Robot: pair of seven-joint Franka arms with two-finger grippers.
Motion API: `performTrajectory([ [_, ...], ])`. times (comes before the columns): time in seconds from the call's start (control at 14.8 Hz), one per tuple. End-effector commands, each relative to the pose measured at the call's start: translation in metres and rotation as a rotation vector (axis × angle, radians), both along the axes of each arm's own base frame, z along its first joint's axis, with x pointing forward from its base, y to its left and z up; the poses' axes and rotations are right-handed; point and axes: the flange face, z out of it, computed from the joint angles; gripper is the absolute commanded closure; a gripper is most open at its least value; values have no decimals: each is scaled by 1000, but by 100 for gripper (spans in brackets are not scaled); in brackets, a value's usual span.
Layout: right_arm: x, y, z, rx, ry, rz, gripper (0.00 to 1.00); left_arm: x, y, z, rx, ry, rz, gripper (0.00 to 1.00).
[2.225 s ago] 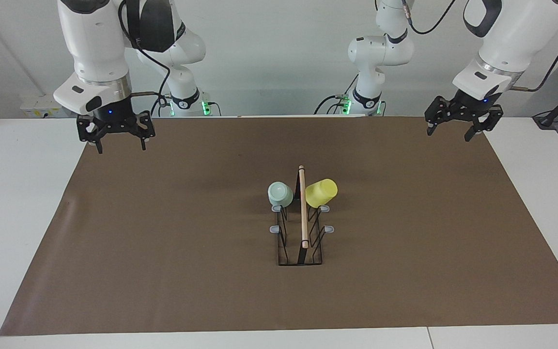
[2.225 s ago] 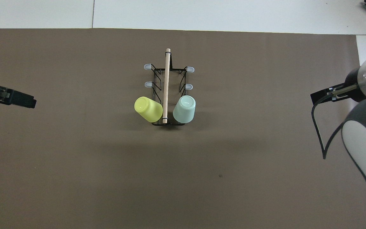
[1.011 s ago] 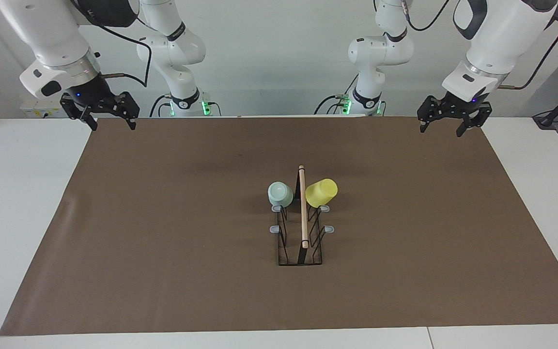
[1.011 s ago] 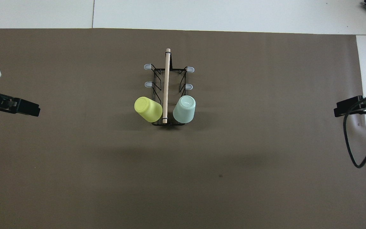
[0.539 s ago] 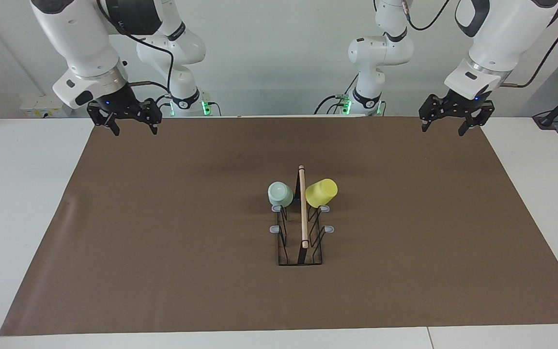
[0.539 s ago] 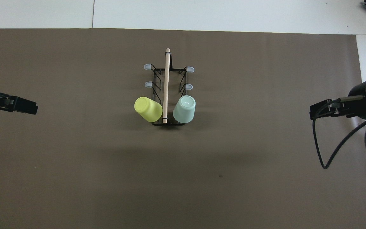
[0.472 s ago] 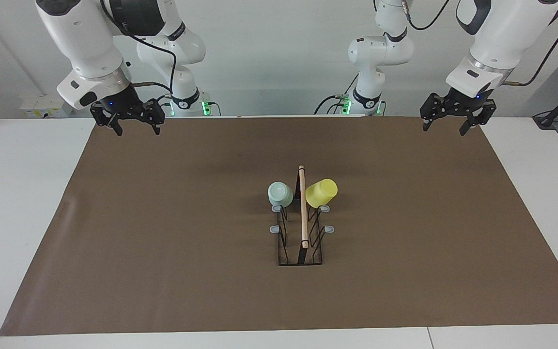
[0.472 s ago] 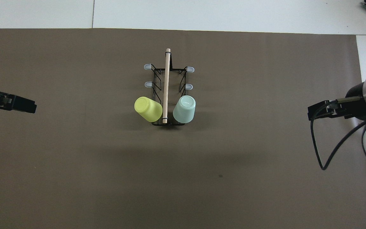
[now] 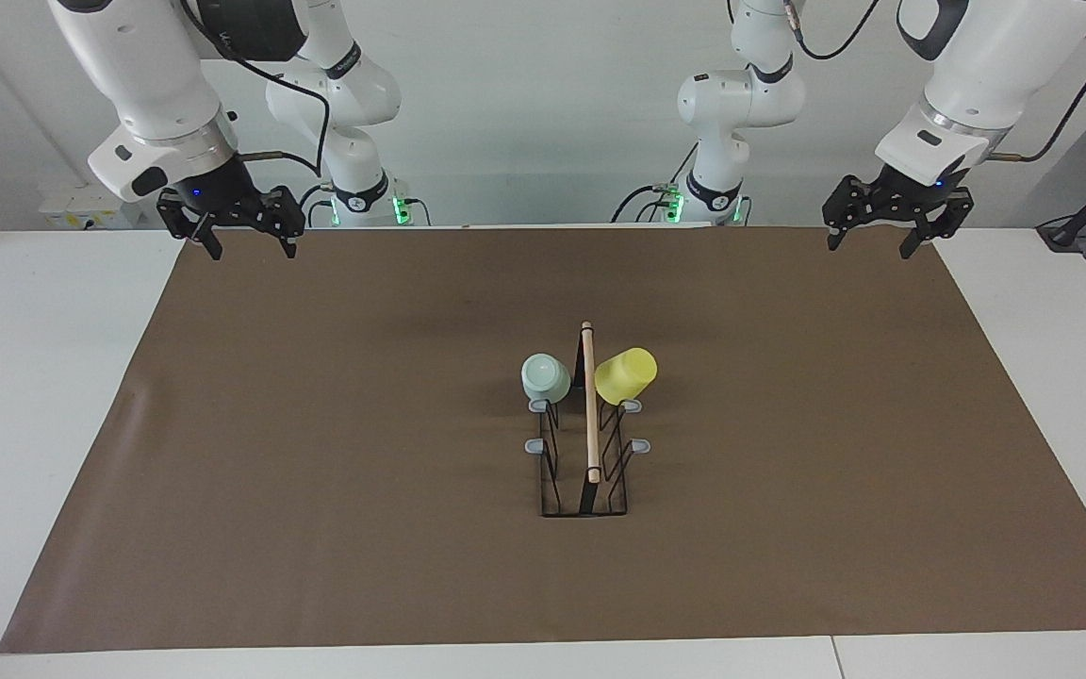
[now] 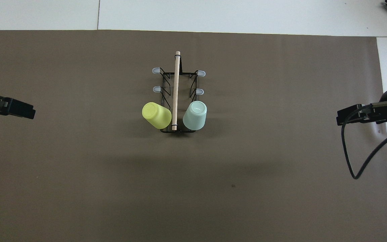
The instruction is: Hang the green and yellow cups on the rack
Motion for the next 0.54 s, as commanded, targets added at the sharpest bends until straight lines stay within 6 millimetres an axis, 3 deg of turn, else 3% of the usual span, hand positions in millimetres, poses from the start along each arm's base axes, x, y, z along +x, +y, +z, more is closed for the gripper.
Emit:
performTrajectory([
  [0.0,-4,-4,3,-6,8,17,0,0,-3,1,8,3,3,0],
  [0.47,-4,-4,2,3,5,14,0,0,1,-1,9,13,10,0],
])
